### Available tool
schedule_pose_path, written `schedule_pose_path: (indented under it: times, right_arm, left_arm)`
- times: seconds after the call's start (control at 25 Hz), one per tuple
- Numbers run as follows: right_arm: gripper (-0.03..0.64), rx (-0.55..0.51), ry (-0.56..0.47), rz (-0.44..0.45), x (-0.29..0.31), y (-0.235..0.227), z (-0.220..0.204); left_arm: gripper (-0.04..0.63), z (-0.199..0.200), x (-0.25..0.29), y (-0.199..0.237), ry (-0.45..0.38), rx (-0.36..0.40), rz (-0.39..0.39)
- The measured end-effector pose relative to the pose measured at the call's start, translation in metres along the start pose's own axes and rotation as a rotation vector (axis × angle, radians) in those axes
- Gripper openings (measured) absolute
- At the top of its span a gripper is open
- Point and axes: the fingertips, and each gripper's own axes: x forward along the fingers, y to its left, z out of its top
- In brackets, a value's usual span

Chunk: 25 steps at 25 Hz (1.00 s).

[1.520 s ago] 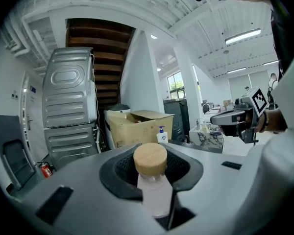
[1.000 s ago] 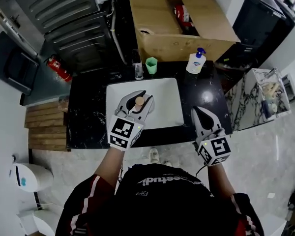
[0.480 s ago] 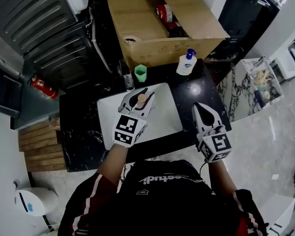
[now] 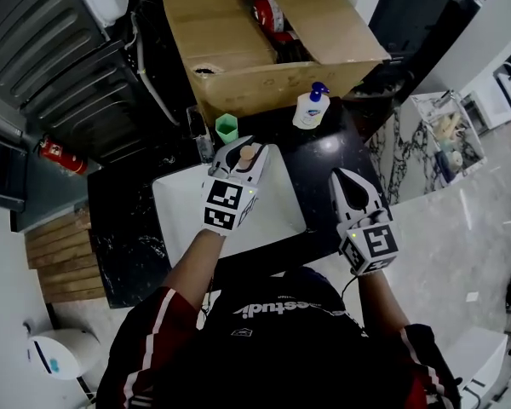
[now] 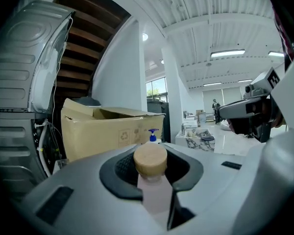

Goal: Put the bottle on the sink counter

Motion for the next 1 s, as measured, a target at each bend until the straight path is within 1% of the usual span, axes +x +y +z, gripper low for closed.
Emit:
schedule_pose_path:
  times: [0.12,0.2,0.32,0.6,0.72,0.88,1.0]
  right_arm:
    - [0.037,0.006,0.015,-0.004,0.02,-0.02,-0.007]
    - [0.037,-0.006,0.009,0.014,0.034,-0.033,-0.015]
    - [0.037,-0.014,0.015,0.037,0.057,-0.051,-0.023]
    - [0.037,-0.005,0.065,0.097,0.093,-0.083,-0.047]
    - [0.037,0.021,0.084,0.108,0.104,-0.099,-0.056]
    - [0.037,0.028,0.096,0.11,0.118,-0.12,-0.067]
    - [0.037,0.061,0.111,0.103,0.127,-0.131,-0.069]
  left_arm:
    - [0.11,-0.008,0.025,0.003,0.014,0.006,0.021]
    - [0.11,-0.02,0.042,0.007,0.03,0.002,0.045]
    - [0.11,-0.032,0.072,0.016,0.034,-0.007,0.071]
    - [0.111,-0.073,0.139,0.041,0.096,-0.034,0.139]
    - [0.11,-0.088,0.165,0.051,0.11,-0.034,0.163]
    - [0.111,-0.106,0.188,0.064,0.138,-0.043,0.193]
    - [0.112,-0.121,0.197,0.069,0.168,-0.062,0.21]
